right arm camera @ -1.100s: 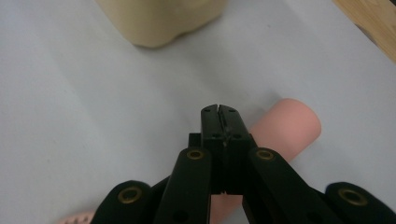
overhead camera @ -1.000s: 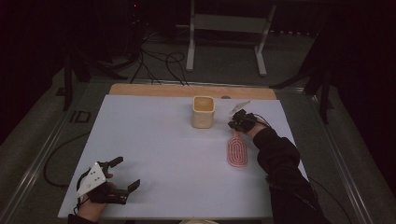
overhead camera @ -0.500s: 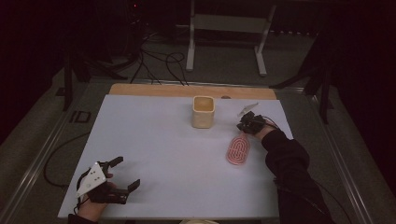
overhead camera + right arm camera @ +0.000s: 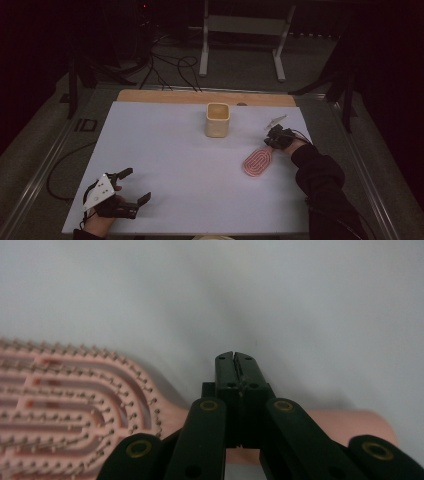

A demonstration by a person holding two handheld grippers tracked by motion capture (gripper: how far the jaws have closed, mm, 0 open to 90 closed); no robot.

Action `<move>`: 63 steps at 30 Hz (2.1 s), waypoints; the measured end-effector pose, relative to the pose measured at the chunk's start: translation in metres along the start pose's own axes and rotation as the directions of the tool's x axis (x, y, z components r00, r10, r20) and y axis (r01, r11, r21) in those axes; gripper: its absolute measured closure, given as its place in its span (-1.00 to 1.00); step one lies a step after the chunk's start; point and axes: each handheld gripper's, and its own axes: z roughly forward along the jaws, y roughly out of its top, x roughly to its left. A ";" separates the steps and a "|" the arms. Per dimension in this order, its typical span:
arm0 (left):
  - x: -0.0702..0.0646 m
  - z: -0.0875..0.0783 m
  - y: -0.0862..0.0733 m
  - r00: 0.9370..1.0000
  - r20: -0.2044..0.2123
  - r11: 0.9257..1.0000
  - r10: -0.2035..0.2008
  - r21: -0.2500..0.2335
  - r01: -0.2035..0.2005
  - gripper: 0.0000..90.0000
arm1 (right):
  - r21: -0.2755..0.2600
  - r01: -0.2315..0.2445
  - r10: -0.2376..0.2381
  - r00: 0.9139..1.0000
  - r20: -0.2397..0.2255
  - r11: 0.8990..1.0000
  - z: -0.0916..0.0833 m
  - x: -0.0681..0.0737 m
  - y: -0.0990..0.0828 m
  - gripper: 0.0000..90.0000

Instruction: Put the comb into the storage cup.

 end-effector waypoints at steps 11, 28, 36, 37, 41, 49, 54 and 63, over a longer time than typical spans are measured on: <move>0.000 0.000 0.000 1.000 0.001 1.000 0.000 0.001 0.000 -1.00 | 0.034 -0.009 0.009 1.000 -0.008 0.999 -0.016 -0.001 -0.026 1.00; 0.000 0.001 0.000 1.000 -0.001 1.000 0.002 0.004 -0.002 -1.00 | 0.067 -0.034 0.035 0.999 -0.011 0.997 -0.035 0.003 -0.059 1.00; -0.001 0.001 0.000 1.000 0.000 1.000 0.000 0.002 0.000 -1.00 | 0.069 -0.051 0.052 0.998 -0.018 0.996 -0.047 0.016 -0.073 1.00; -0.001 0.001 0.000 1.000 -0.001 1.000 0.000 0.003 0.000 -1.00 | 0.063 -0.057 0.058 0.998 -0.019 0.996 -0.049 0.018 -0.074 1.00; -0.001 0.001 0.000 1.000 0.002 1.000 0.003 0.007 -0.003 -1.00 | 0.055 -0.062 0.063 0.998 -0.019 0.997 -0.054 0.026 -0.080 1.00; -0.001 0.001 0.000 1.000 -0.001 1.000 0.005 0.008 -0.005 -1.00 | 0.041 -0.134 0.135 0.991 -0.014 0.990 -0.059 0.041 -0.086 1.00; -0.001 0.001 0.000 1.000 -0.002 1.000 0.005 0.009 -0.005 -1.00 | 0.034 -0.198 0.198 0.980 -0.005 0.980 -0.061 0.046 -0.089 1.00; -0.001 0.001 0.000 1.000 -0.002 1.000 0.006 0.010 -0.006 -1.00 | 0.021 -0.224 0.224 0.975 0.000 0.974 -0.066 0.059 -0.093 1.00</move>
